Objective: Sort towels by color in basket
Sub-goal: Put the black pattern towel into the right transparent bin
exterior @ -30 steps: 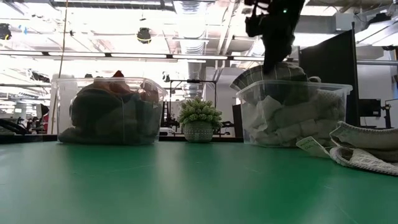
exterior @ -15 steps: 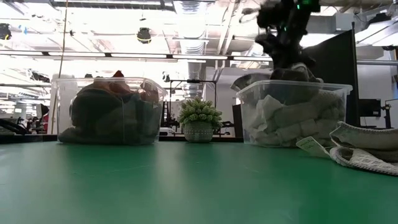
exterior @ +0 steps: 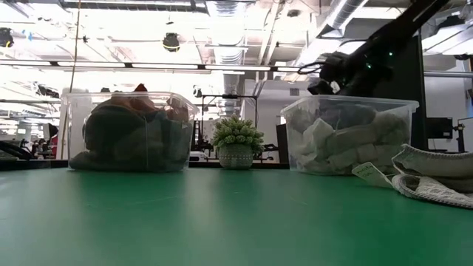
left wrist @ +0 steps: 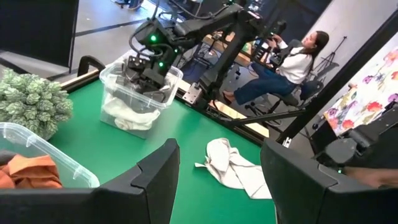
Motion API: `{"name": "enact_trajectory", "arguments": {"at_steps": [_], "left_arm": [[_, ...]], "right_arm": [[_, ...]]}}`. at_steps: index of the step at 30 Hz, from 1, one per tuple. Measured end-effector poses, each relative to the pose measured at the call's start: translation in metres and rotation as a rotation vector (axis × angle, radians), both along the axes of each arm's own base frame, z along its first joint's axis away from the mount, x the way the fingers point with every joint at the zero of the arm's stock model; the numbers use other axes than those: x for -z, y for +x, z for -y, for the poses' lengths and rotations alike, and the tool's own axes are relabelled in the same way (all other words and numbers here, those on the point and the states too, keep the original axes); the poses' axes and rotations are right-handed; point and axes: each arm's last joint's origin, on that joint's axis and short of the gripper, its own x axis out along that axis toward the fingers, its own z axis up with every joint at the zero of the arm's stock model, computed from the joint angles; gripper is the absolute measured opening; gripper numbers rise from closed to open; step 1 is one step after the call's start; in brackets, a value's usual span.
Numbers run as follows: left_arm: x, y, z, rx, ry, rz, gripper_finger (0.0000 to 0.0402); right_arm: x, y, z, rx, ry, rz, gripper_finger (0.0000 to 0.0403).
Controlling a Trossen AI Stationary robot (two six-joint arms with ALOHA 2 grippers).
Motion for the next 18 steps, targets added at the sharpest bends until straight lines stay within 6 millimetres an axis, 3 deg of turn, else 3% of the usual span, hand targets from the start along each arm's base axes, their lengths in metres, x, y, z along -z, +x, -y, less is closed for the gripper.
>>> {"name": "enact_trajectory", "arguments": {"at_steps": [3, 7, 13, 18], "left_arm": [[0.000, 0.000, 0.000, -0.009, 0.002, 0.001, 0.0212], [0.000, 0.000, 0.000, -0.010, 0.002, 0.001, 0.0212], [0.000, 0.000, 0.000, -0.010, 0.005, 0.000, 0.0212], [0.000, 0.000, 0.000, -0.009, 0.006, -0.001, 0.0212]], "right_arm": [[0.003, -0.004, -0.001, 0.003, 0.013, -0.010, 0.0062], [-0.016, -0.003, 0.002, -0.018, -0.031, 0.054, 0.0143], [-0.073, -0.007, -0.002, -0.034, -0.104, 0.109, 0.0256], [-0.126, -0.022, -0.017, 0.000, -0.243, -0.024, 0.0289]]}}
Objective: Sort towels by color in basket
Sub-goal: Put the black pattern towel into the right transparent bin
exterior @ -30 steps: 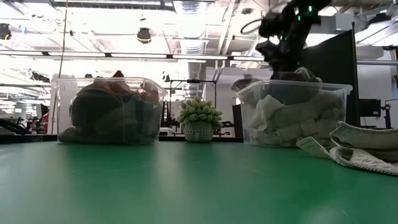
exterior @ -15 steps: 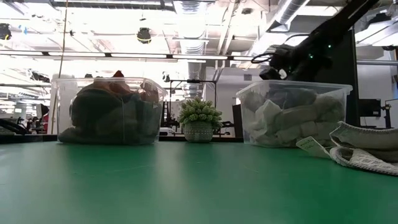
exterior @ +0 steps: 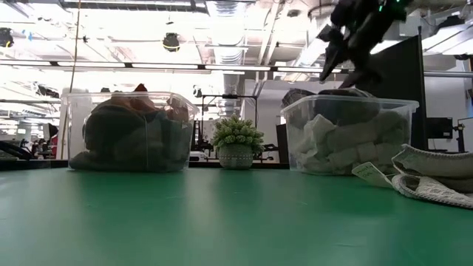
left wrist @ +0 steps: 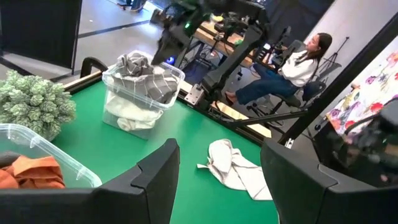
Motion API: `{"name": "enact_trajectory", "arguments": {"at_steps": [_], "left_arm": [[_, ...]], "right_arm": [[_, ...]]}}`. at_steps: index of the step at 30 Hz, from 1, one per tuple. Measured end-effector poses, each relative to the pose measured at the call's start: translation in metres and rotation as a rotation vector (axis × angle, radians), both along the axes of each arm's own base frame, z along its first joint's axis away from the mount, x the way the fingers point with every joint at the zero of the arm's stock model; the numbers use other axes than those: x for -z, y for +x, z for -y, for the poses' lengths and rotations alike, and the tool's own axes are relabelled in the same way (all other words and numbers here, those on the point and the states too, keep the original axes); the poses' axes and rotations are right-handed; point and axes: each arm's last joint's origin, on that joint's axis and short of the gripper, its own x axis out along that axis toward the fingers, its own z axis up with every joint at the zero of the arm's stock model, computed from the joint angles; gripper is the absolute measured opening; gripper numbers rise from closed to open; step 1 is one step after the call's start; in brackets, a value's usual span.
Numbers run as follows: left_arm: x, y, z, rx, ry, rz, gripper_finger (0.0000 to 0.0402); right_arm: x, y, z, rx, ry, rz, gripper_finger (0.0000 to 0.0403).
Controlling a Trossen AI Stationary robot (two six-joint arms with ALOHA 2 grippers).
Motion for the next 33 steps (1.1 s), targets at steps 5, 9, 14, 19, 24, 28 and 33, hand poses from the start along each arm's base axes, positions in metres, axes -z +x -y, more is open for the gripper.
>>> {"name": "enact_trajectory", "arguments": {"at_steps": [5, 9, 14, 19, 24, 28, 33], "left_arm": [[0.000, 0.000, 0.000, 0.000, 0.000, -0.001, 0.0212], [0.000, 0.000, 0.000, 0.000, -0.001, -0.001, 0.0212], [0.000, 0.001, 0.000, -0.003, -0.013, -0.001, 0.0212], [0.001, 0.002, 0.001, -0.013, -0.026, -0.002, 0.0212], [0.001, 0.002, 0.000, -0.021, -0.065, 0.007, 0.0212], [0.001, 0.002, 0.001, -0.022, -0.068, 0.007, 0.0212], [0.001, 0.002, 0.001, -0.022, -0.068, 0.006, 0.0212]], "right_arm": [[-0.030, -0.008, -0.002, 0.112, -0.165, 0.011, 0.0290], [-0.010, -0.006, 0.013, 0.118, -0.142, -0.089, 0.0284], [0.030, 0.011, 0.037, 0.110, -0.176, -0.176, 0.0281], [0.081, 0.035, 0.051, 0.046, -0.084, -0.252, 0.0281], [0.112, 0.055, 0.046, -0.006, -0.009, -0.332, 0.0281], [0.113, 0.056, 0.043, 0.011, 0.012, -0.339, 0.0281], [0.075, 0.041, 0.037, 0.061, -0.045, -0.330, 0.0281]]}}
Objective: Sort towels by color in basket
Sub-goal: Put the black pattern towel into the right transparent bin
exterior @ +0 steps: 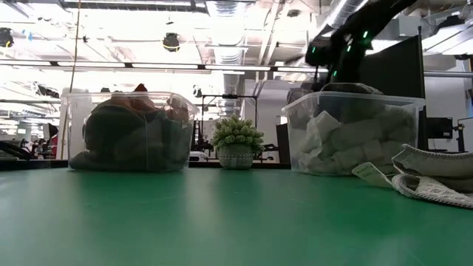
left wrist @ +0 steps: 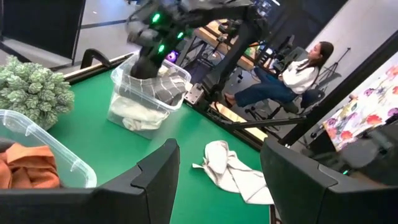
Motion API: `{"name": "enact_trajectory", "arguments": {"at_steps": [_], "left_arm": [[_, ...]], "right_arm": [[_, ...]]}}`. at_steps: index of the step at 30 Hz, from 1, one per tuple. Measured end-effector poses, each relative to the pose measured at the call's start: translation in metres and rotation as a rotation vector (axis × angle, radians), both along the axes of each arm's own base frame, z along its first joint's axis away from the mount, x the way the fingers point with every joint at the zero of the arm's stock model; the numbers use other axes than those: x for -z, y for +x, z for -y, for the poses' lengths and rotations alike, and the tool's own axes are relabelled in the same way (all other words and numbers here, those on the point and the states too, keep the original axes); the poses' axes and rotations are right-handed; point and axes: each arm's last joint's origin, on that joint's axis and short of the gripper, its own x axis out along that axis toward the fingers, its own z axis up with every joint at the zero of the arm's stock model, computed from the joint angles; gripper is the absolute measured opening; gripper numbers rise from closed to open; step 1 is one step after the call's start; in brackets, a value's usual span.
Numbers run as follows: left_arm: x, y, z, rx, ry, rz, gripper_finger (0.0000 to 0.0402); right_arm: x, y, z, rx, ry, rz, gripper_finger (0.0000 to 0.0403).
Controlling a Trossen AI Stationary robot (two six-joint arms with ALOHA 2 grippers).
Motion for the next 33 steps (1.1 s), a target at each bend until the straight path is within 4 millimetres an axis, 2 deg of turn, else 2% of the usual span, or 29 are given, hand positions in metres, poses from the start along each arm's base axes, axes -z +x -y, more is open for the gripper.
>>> {"name": "enact_trajectory", "arguments": {"at_steps": [3, 6, 10, 13, 16, 19, 21, 30, 33], "left_arm": [[0.000, 0.000, 0.000, 0.006, 0.015, -0.005, 0.0212], [0.002, 0.000, 0.000, 0.016, 0.032, -0.030, 0.0212], [0.006, -0.001, 0.000, 0.033, 0.034, -0.069, 0.0212], [0.008, -0.001, 0.001, 0.053, 0.014, -0.082, 0.0212], [0.008, -0.001, 0.001, 0.064, 0.006, -0.086, 0.0212], [0.009, -0.002, 0.001, 0.068, 0.007, -0.089, 0.0212], [0.009, -0.001, 0.001, 0.070, 0.010, -0.089, 0.0212], [0.008, -0.001, 0.001, 0.069, 0.003, -0.088, 0.0212], [0.008, -0.002, 0.001, 0.070, 0.009, -0.087, 0.0212]], "right_arm": [[-0.031, -0.013, -0.007, 0.021, -0.107, -0.025, 0.0281], [-0.054, -0.025, -0.022, -0.015, -0.158, -0.019, 0.0281], [-0.070, -0.036, -0.060, -0.130, -0.132, -0.006, 0.0281], [-0.077, -0.036, -0.088, -0.187, -0.141, 0.072, 0.0281], [-0.069, -0.032, -0.104, -0.196, -0.115, 0.113, 0.0281], [-0.050, -0.025, -0.109, -0.201, -0.076, 0.047, 0.0281], [-0.043, -0.022, -0.108, -0.193, -0.077, 0.011, 0.0281], [-0.047, -0.024, -0.097, -0.223, -0.128, -0.014, 0.0281], [-0.037, -0.021, -0.095, -0.257, -0.113, -0.038, 0.0281]]}}
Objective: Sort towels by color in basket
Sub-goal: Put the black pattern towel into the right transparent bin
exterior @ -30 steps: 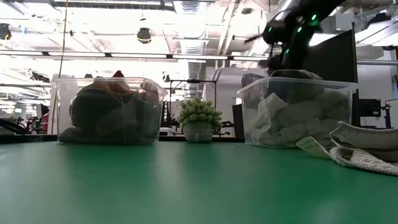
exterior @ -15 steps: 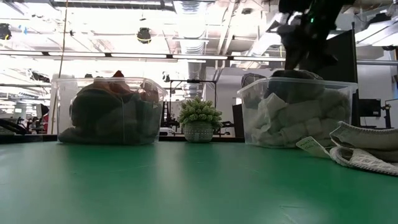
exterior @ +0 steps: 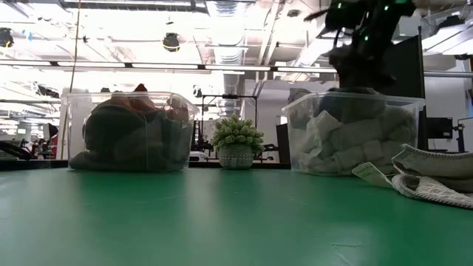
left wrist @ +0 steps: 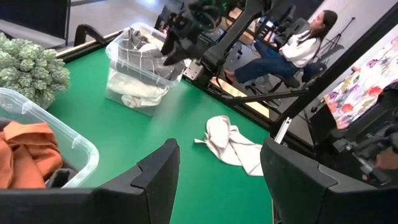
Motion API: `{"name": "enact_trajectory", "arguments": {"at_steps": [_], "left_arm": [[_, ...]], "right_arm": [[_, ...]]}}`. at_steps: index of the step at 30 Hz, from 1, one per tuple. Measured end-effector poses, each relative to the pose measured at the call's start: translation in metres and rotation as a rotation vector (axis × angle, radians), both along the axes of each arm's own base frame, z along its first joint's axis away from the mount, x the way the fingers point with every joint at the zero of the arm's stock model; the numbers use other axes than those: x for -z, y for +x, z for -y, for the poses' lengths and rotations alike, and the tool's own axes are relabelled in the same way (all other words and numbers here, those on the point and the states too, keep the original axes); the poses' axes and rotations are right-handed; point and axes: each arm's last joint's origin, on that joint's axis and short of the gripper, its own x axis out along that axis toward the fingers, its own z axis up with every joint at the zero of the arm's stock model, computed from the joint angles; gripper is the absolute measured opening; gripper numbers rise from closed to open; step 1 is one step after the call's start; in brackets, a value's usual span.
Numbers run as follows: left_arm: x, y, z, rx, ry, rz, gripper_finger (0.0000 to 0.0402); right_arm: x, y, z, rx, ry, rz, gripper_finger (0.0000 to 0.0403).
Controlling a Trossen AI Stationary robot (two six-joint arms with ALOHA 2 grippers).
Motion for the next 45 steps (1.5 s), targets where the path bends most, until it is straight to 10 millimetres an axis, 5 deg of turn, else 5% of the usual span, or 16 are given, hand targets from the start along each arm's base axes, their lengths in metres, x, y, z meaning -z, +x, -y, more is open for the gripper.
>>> {"name": "enact_trajectory", "arguments": {"at_steps": [4, 8, 10, 16, 21, 27, 36, 45], "left_arm": [[0.000, 0.000, 0.000, 0.004, 0.015, -0.001, 0.0212], [-0.003, 0.001, 0.000, 0.001, 0.022, 0.022, 0.0212], [-0.003, 0.001, 0.000, -0.019, 0.033, 0.031, 0.0212], [-0.001, 0.018, 0.002, -0.184, 0.158, 0.000, 0.0212], [-0.006, 0.054, 0.005, -0.261, 0.337, 0.011, 0.0212], [-0.008, 0.109, -0.013, -0.323, 0.443, 0.068, 0.0212], [-0.004, 0.157, -0.053, -0.238, 0.349, 0.250, 0.0221], [0.000, 0.167, -0.076, -0.252, 0.330, 0.285, 0.0311]], "right_arm": [[0.028, 0.012, 0.004, -0.085, 0.046, -0.069, 0.0236], [0.028, 0.020, 0.005, -0.106, 0.110, -0.075, 0.0072], [0.011, 0.025, 0.005, -0.141, 0.082, -0.023, 0.0026], [-0.076, 0.019, 0.017, -0.092, -0.083, 0.190, 0.0022], [-0.151, 0.017, 0.014, -0.071, -0.230, 0.518, 0.0022], [-0.207, 0.033, -0.007, -0.131, -0.328, 0.944, 0.0021], [-0.201, 0.089, -0.035, -0.169, -0.314, 1.100, 0.0021], [-0.169, 0.143, -0.041, -0.182, -0.268, 1.093, 0.0022]]}}
